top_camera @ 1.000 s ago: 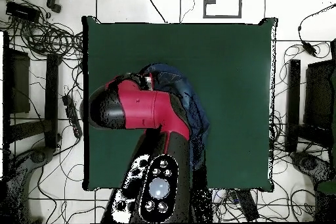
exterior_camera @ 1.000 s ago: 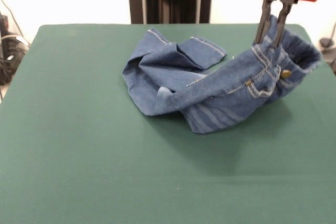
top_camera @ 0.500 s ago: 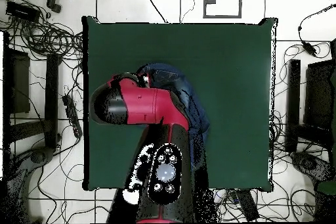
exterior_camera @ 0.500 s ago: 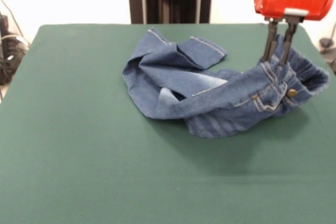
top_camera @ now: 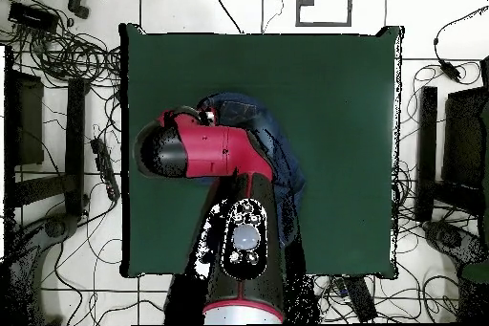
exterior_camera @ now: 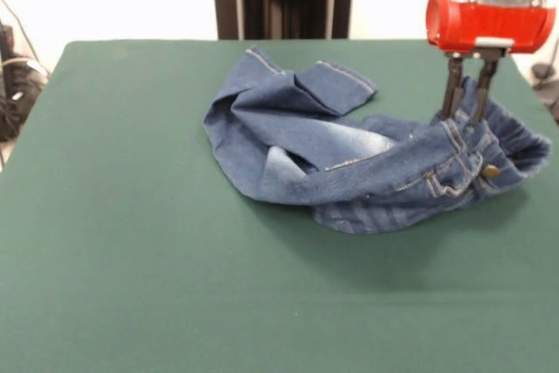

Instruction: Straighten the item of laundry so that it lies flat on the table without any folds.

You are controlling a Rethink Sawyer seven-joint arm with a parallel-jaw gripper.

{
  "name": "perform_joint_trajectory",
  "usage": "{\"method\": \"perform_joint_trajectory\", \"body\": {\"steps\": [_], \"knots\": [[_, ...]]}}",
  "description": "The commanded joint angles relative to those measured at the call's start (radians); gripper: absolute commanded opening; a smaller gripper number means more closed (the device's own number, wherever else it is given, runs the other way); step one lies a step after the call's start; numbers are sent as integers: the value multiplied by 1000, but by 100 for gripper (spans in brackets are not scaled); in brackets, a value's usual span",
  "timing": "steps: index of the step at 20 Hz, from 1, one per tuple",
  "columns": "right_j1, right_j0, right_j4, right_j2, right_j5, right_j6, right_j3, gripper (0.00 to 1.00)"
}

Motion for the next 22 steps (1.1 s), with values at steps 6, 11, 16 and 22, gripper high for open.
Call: {"method": "perform_joint_trajectory", "body": {"steps": [6,11,16,22], "knots": [[37,47,-53,77,108,54,5,100],[37,50,-54,71,96,54,4,100],[12,38,-67,61,144,28,26,100],[-50,-51,-126,96,196,-74,130,100]]}}
